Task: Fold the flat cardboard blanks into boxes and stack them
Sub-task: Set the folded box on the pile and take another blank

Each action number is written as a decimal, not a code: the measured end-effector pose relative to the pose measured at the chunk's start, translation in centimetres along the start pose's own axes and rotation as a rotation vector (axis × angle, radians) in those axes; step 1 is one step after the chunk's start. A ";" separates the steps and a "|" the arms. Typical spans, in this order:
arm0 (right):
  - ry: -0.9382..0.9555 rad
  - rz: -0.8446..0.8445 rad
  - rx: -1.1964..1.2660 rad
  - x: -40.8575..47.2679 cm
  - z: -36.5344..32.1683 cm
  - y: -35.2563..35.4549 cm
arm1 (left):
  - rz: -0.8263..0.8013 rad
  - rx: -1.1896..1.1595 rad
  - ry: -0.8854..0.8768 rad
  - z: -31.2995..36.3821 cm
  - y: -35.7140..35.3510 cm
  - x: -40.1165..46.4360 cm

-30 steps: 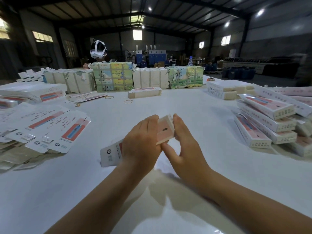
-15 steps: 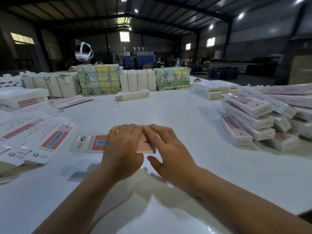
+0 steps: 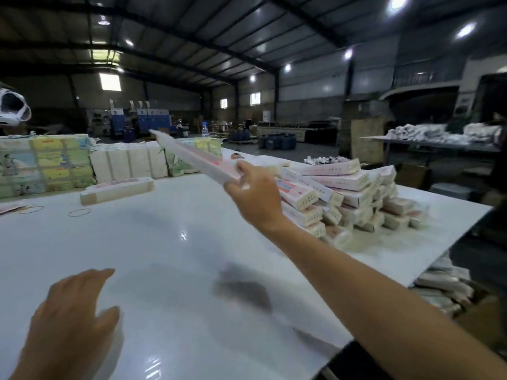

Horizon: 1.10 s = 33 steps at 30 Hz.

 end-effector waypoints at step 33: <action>0.326 -0.701 -0.321 -14.4 -3.4 -16.5 | -0.231 0.061 0.084 0.4 -2.3 -0.7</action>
Point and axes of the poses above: each hand's wrist, its own x-axis towards the middle knuckle, its own y-axis out of the back of the hand, z = x × y, the point moved 10 cm from there along x, towards the middle knuckle, and after that the axes turned 3 degrees about -x, right-handed, at the moved point
